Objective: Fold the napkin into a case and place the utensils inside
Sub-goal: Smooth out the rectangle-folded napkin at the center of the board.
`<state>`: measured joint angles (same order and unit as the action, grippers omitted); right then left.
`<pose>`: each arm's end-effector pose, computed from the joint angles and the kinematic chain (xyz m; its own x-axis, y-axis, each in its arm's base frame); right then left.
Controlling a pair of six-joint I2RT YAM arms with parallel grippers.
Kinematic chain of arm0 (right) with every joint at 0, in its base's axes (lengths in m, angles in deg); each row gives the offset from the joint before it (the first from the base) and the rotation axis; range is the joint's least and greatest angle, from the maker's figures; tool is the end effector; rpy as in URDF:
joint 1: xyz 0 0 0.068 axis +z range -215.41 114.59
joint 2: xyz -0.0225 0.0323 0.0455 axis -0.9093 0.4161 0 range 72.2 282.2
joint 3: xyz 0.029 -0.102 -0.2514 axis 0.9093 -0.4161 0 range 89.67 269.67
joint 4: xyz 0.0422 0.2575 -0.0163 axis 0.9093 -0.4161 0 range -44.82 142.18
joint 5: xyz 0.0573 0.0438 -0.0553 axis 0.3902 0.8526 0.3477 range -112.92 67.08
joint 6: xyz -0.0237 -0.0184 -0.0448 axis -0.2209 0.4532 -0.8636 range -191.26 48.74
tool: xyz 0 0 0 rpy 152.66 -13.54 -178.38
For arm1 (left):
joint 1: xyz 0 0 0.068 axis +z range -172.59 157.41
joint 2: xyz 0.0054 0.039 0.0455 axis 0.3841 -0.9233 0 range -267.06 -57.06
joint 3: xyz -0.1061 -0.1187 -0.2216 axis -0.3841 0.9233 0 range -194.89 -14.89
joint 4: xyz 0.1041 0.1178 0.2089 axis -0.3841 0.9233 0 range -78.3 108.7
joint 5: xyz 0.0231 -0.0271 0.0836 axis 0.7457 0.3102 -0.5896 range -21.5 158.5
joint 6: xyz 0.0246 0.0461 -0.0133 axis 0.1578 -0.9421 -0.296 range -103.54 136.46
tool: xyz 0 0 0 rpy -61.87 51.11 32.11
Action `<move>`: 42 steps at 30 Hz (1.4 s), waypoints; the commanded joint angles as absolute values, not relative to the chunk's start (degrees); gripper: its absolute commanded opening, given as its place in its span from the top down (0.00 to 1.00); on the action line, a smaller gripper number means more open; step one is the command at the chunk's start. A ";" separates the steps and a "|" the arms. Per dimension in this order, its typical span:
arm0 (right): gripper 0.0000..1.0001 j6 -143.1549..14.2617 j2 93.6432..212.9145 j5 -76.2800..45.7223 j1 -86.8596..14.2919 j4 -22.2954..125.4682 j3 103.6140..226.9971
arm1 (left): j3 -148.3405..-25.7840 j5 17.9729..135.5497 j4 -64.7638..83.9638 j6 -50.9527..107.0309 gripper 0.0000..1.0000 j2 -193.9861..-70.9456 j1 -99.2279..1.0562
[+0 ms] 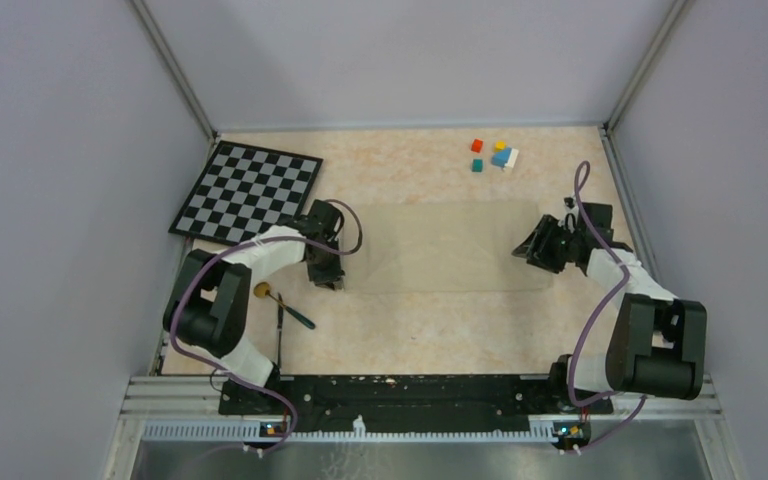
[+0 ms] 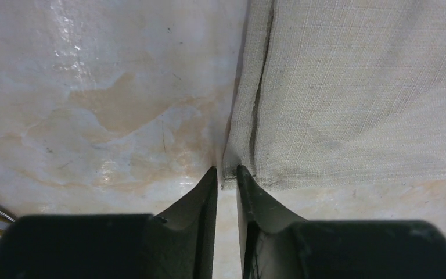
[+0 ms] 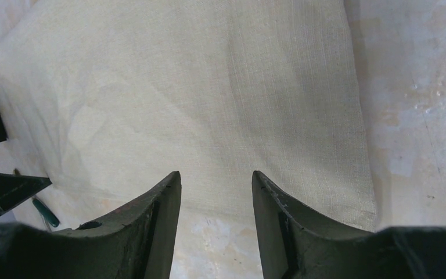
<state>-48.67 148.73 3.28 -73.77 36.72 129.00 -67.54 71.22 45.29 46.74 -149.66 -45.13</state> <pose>0.2537 -0.0214 0.1857 -0.7779 0.4627 -0.4250 0.1781 0.8111 0.5571 0.2665 -0.1125 0.1608 -0.9642 -0.1451 -0.2218 -0.1053 0.9776 -0.1821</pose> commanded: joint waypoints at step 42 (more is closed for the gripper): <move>0.53 -49.56 148.17 1.93 -73.32 39.73 126.99 | -69.82 63.29 48.53 53.18 0.40 -142.79 -49.97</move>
<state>-49.11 148.73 1.00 -73.68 37.64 127.47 -67.34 65.39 48.28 52.38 -145.53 -49.85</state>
